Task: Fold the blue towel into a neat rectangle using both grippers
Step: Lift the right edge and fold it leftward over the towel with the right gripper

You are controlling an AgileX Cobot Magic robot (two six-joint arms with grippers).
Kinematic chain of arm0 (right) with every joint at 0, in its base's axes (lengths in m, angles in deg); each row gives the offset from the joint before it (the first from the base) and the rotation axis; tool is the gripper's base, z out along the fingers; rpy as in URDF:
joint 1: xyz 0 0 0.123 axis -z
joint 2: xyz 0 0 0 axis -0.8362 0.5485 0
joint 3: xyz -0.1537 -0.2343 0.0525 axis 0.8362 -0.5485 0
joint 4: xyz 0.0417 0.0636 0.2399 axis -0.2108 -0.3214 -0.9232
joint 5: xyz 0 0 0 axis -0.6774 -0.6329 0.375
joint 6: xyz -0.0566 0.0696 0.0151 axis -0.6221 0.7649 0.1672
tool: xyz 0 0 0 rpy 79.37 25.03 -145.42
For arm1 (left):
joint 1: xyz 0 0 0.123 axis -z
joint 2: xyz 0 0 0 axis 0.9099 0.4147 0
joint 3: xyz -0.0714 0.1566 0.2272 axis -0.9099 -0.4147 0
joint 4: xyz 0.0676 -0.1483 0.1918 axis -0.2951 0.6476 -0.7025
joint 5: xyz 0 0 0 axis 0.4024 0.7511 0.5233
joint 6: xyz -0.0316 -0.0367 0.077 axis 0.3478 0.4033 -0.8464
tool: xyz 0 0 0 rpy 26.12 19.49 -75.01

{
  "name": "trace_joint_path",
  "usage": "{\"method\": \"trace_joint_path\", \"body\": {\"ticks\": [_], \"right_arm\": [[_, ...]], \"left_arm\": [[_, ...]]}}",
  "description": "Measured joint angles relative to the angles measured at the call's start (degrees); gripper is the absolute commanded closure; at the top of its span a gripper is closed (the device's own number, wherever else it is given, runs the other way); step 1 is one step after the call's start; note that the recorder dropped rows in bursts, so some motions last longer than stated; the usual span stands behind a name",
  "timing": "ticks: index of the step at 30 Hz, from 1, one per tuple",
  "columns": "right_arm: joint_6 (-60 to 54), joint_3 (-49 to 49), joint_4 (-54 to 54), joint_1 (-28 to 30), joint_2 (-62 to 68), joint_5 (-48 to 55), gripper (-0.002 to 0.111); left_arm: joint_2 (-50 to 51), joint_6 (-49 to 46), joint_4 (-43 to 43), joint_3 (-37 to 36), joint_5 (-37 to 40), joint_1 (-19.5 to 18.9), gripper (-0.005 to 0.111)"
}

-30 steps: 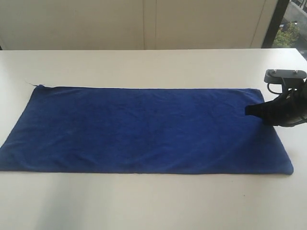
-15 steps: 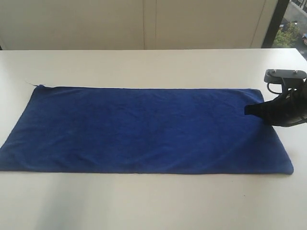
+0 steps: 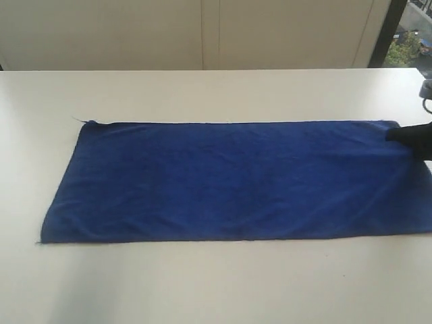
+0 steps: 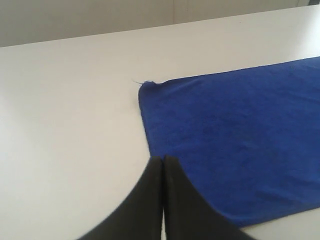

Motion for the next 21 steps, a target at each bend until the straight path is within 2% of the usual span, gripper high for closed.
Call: {"method": "trace_joint_path", "body": {"ticks": [6,12,14,19,21], "right_arm": [[0.00,1.62,0.11,4.80,0.00,-1.41,0.108],[0.00,1.60,1.07,4.75,-1.58,-1.59,0.108],[-0.22,1.60,1.17,2.02,-4.79,-0.89,0.108],[-1.31,1.93,1.29,-9.63,-10.76,0.65,0.108],[-1.37,2.73,1.40,-19.06,-12.51,2.40,0.108]], "left_arm": [[0.00,0.00,0.00,0.00,0.00,0.00,0.107],[0.00,0.00,0.00,0.00,0.00,0.00,0.107],[0.00,0.00,0.00,0.00,0.00,0.00,0.107],[0.00,0.00,0.00,0.00,0.00,0.00,0.107],[0.00,0.00,0.00,0.00,0.00,0.00,0.107]]}}
